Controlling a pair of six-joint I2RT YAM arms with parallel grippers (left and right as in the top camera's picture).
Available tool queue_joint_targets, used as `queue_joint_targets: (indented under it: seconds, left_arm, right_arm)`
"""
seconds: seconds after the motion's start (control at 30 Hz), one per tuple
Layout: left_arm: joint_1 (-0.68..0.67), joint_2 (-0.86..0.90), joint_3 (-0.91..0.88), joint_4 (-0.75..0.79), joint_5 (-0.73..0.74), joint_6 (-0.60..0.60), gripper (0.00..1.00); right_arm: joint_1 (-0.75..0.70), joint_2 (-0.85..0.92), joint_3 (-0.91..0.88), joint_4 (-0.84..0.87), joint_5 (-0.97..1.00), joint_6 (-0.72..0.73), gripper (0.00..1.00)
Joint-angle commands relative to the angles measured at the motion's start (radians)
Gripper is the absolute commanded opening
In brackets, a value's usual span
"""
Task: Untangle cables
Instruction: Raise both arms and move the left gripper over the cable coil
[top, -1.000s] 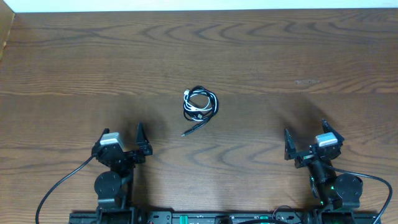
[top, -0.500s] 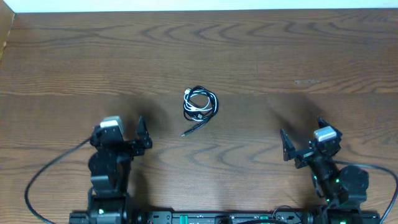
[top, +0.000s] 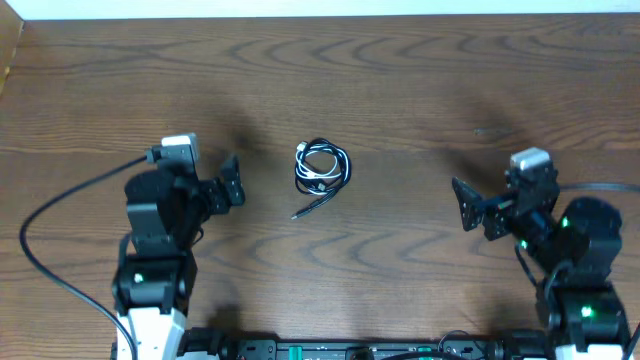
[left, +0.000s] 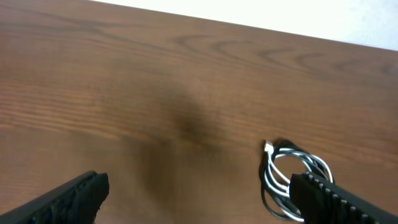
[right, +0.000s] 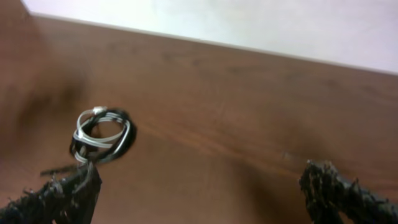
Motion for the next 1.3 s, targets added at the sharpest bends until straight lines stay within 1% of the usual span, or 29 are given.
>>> queue_joint_targets:
  seconds: [0.0, 0.1, 0.27, 0.33, 0.43, 0.5, 0.6, 0.7, 0.77, 0.87, 1.0, 1.1, 1.27]
  left_arm:
    - [0.004, 0.071, 0.124, -0.068, 0.017, 0.028, 0.98]
    - [0.004, 0.14, 0.223, -0.145, 0.02, 0.028, 0.98]
    - [0.001, 0.269, 0.401, -0.268, 0.112, 0.052, 0.98]
    - [-0.011, 0.326, 0.473, -0.316, 0.151, 0.058, 0.98]
    - [-0.05, 0.418, 0.579, -0.399, 0.162, 0.058, 0.98]
    - [-0.082, 0.469, 0.618, -0.427, 0.166, 0.058, 0.98]
    - [-0.134, 0.53, 0.625, -0.41, 0.203, 0.057, 0.98]
    - [-0.171, 0.578, 0.625, -0.395, 0.241, 0.049, 0.98]
    - [-0.187, 0.605, 0.625, -0.399, 0.253, 0.045, 0.98]
    - [-0.208, 0.648, 0.624, -0.389, 0.257, 0.045, 0.98]
    - [-0.257, 0.729, 0.624, -0.375, 0.253, 0.042, 0.96]
    - [-0.301, 0.792, 0.624, -0.376, 0.2, 0.015, 0.95]
    - [-0.354, 0.887, 0.624, -0.376, 0.102, 0.016, 0.94]
  right_arm:
    - [0.014, 0.092, 0.105, -0.052, -0.058, -0.051, 0.99]
    - [0.014, 0.187, 0.192, -0.123, -0.073, -0.083, 0.99]
    - [0.014, 0.337, 0.337, -0.272, -0.139, -0.163, 0.99]
    - [0.014, 0.392, 0.389, -0.329, -0.146, -0.172, 0.99]
    - [0.014, 0.454, 0.442, -0.383, -0.166, -0.172, 0.99]
    - [0.014, 0.479, 0.453, -0.379, -0.196, -0.171, 0.99]
    - [0.014, 0.496, 0.453, -0.359, -0.197, -0.155, 0.99]
    - [0.014, 0.5, 0.453, -0.327, -0.203, -0.047, 0.99]
    - [0.015, 0.5, 0.452, -0.313, -0.203, -0.003, 0.99]
    - [0.015, 0.505, 0.452, -0.312, -0.21, -0.002, 0.99]
    - [0.015, 0.519, 0.451, -0.319, -0.21, -0.002, 0.94]
    - [0.015, 0.534, 0.451, -0.323, -0.21, -0.002, 0.93]
    - [0.015, 0.552, 0.451, -0.325, -0.209, -0.002, 0.91]
